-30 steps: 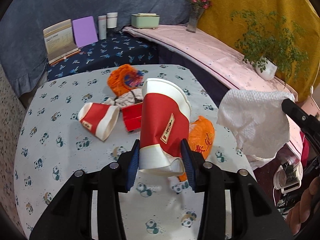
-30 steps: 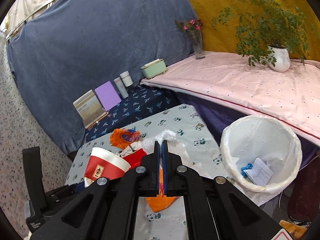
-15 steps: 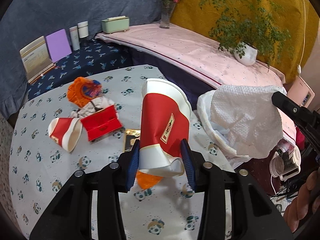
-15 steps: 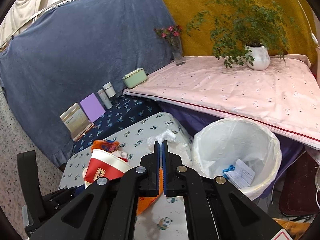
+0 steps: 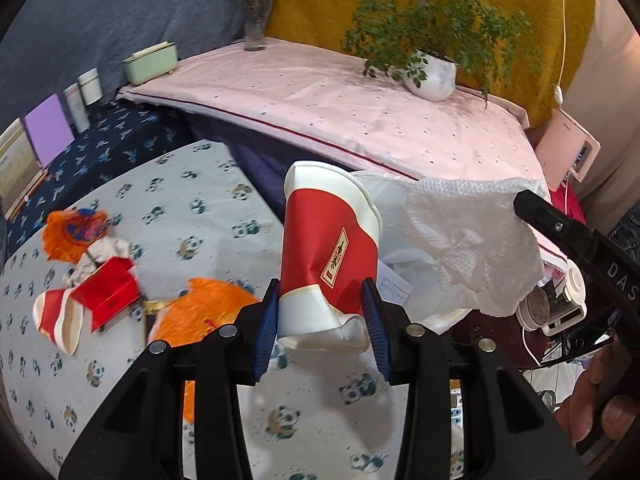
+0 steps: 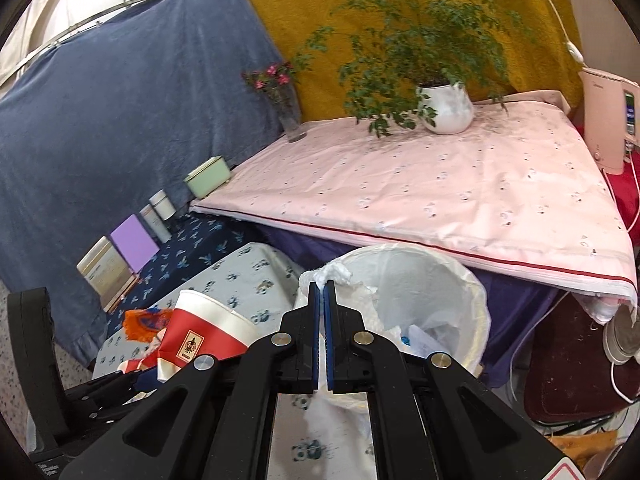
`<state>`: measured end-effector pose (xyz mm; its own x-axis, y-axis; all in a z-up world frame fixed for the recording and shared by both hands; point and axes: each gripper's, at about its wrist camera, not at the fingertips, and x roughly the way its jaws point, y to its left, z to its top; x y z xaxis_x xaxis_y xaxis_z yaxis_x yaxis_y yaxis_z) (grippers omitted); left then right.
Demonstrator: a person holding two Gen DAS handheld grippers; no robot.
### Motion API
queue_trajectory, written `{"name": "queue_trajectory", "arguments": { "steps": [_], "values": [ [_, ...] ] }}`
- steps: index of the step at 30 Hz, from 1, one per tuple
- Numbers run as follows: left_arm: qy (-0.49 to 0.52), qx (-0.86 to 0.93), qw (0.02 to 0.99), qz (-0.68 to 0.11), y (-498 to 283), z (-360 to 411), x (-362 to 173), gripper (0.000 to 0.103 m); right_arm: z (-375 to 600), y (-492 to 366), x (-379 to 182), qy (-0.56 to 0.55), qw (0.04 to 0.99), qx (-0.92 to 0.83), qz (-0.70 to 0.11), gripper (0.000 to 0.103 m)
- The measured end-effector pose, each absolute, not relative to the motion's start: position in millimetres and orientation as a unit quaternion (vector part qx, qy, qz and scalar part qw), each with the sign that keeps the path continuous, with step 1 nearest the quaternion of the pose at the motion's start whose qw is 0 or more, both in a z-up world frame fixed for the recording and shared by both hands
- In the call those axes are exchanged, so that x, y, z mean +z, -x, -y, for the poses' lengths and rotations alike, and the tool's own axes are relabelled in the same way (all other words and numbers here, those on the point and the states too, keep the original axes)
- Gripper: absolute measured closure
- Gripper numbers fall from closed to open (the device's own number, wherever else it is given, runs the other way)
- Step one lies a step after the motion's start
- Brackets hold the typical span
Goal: Collect trash
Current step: 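Carry the cup and pink tissue over the wastebasket and open both tools, then move both tools back over the trash on the table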
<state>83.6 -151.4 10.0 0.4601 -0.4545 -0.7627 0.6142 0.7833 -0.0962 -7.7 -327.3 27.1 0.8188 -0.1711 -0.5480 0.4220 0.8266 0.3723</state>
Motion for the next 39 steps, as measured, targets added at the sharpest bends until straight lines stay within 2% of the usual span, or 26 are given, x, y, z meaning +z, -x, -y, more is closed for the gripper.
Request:
{"name": "queue_trajectory", "arguments": {
  "steps": [12,13,14,15,18,21,26,31,35,39],
  "values": [
    [-0.125,-0.350,0.827,-0.422,-94,215,-10,0.064,364,-4,0,-0.260,0.905,-0.186,-0.280,0.100],
    [-0.124,-0.351,0.828,-0.420,-95,217,-10,0.063,366,-6,-2,-0.261,0.904,-0.186,-0.281,0.100],
    [-0.125,-0.351,0.828,-0.419,-95,219,-11,0.058,367,-7,-3,-0.261,0.904,-0.186,-0.283,0.099],
    [-0.126,-0.351,0.829,-0.418,-96,221,-11,0.048,368,-8,-4,-0.261,0.903,-0.188,-0.283,0.096],
    [-0.121,-0.345,0.836,-0.409,-98,222,-10,0.033,367,-10,-4,-0.257,0.905,-0.191,-0.281,0.091],
    [-0.122,-0.339,0.839,-0.409,-100,220,-10,0.031,367,-11,-3,-0.253,0.906,-0.192,-0.280,0.085],
    [-0.114,-0.328,0.841,-0.415,-104,211,-12,0.031,363,-13,-4,-0.248,0.907,-0.190,-0.282,0.083],
    [-0.104,-0.319,0.845,-0.417,-107,198,-10,0.030,356,-11,-2,-0.247,0.908,-0.186,-0.282,0.071],
    [-0.089,-0.306,0.852,-0.416,-107,181,-7,0.022,346,-11,1,-0.242,0.911,-0.178,-0.283,0.069],
    [-0.080,-0.294,0.857,-0.416,-108,163,-5,0.021,330,-13,5,-0.235,0.914,-0.166,-0.285,0.063]
  ]
}}
